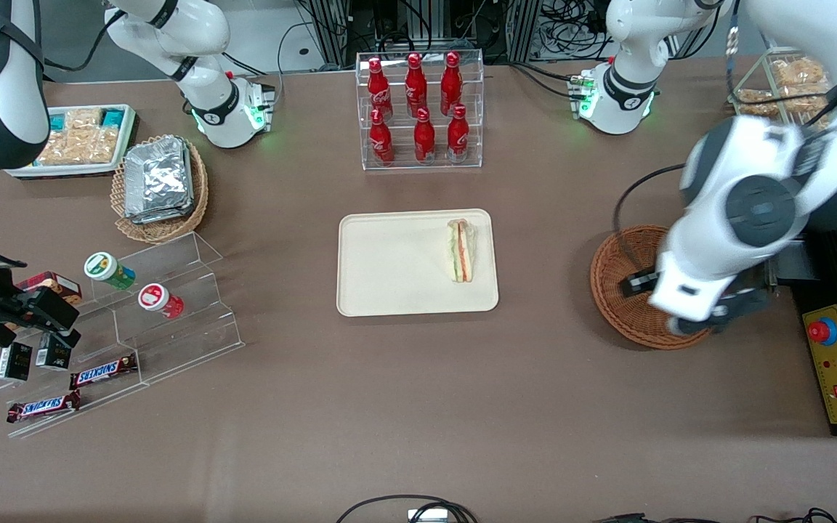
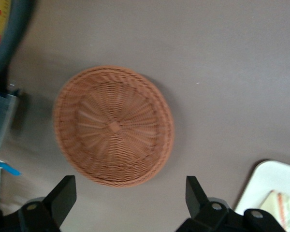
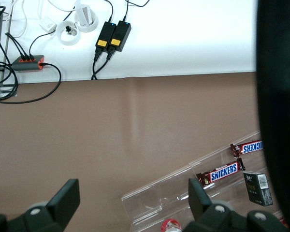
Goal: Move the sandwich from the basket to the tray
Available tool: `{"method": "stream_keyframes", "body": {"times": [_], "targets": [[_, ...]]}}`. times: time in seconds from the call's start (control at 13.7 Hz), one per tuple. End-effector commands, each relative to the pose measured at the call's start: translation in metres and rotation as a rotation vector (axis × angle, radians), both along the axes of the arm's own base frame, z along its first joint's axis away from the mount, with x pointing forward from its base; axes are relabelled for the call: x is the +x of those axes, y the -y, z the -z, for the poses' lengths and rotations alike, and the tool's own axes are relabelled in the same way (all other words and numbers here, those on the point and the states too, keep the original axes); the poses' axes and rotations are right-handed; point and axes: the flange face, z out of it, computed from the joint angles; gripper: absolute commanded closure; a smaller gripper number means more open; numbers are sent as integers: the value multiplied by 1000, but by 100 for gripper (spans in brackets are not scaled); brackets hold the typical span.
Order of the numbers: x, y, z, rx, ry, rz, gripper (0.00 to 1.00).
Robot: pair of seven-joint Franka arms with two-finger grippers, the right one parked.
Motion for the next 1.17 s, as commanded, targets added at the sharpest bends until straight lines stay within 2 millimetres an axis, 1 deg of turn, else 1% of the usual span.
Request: {"method": "stream_keyframes", "body": {"times": [0.0, 0.22, 0.44, 0.59, 0.73, 0.95, 1.1], "targets": [[-20, -35, -32, -30, -32, 85, 0], [-33, -73, -65, -92, -25, 144, 0], [-48, -103, -92, -144, -16, 232, 0], [-57, -102, -108, -154, -2, 286, 0], [-64, -94, -116, -150, -3, 307, 0], [-68, -94, -122, -162, -15, 416, 0], [-68, -94, -121, -164, -20, 419, 0]]}}
